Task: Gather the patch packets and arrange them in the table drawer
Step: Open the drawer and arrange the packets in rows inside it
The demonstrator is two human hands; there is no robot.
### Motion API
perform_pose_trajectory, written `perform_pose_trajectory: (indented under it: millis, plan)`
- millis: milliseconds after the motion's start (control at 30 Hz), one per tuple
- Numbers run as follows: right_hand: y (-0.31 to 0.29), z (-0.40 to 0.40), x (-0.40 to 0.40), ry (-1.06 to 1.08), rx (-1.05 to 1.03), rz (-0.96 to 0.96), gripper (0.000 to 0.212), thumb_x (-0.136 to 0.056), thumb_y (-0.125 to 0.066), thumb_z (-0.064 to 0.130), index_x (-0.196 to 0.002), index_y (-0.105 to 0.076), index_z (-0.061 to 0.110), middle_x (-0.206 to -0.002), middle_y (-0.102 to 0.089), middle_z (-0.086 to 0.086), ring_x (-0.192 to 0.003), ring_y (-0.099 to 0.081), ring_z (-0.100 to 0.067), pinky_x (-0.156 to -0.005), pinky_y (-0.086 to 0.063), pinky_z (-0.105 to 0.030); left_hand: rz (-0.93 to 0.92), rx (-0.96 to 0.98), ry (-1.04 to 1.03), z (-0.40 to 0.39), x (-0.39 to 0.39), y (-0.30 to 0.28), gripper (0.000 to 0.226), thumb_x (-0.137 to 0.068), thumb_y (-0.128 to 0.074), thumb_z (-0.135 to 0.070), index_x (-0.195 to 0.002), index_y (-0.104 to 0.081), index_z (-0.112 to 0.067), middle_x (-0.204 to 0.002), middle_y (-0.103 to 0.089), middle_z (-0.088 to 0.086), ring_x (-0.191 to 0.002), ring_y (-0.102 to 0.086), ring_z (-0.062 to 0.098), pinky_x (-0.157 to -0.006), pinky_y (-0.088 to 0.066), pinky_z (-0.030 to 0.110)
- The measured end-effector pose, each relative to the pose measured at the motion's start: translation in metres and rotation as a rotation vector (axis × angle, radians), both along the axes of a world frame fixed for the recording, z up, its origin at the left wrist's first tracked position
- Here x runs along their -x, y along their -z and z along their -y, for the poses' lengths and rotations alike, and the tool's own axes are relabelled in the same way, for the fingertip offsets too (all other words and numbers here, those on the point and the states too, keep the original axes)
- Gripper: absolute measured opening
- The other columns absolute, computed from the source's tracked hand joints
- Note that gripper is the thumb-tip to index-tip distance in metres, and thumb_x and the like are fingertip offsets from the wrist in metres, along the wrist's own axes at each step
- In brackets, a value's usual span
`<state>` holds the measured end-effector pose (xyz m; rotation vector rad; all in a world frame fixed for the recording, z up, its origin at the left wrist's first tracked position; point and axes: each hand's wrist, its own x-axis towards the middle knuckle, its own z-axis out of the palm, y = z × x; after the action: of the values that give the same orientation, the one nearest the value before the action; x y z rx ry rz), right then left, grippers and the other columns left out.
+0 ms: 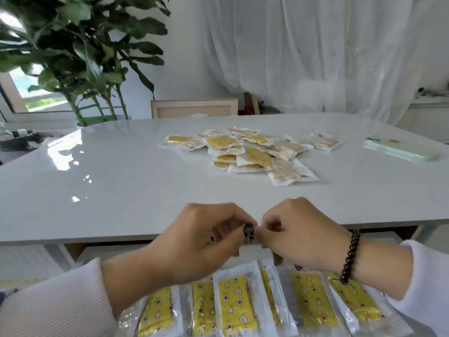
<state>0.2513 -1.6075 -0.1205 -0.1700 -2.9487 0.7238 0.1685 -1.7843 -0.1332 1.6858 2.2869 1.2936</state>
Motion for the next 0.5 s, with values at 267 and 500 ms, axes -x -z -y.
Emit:
perform_pose_trajectory:
  millis: [267,500]
  plan:
    - [-0.008,-0.041,0.033,0.221,-0.003,-0.338,0.026,-0.084,-0.062,0.03,-0.061,-0.063,0.016,-0.057,-0.063,0.005,-0.056,-0.059,-0.015,-0.06,-0.054,-0.03,0.183,-0.182,-0.343,-0.047,0.069,-0.014,0.017,-0.089,-0.058,-0.004,-0.088,-0.068,-0.018,-0.075,-0.072,-0.003,-0.066,-0.068,0.011,-0.062,-0.048,0.016]
    - [0.007,-0.08,0.105,0.175,-0.145,-0.558,0.029,-0.081,-0.064,0.026,-0.108,-0.061,0.017,-0.105,-0.059,0.001,-0.101,-0.054,-0.017,-0.09,-0.047,-0.037,-0.145,0.014,-0.616,-0.087,0.123,0.0,0.04,-0.086,-0.059,-0.014,-0.125,-0.05,-0.016,-0.132,-0.049,0.001,-0.121,-0.049,0.02,-0.099,-0.044,0.037]
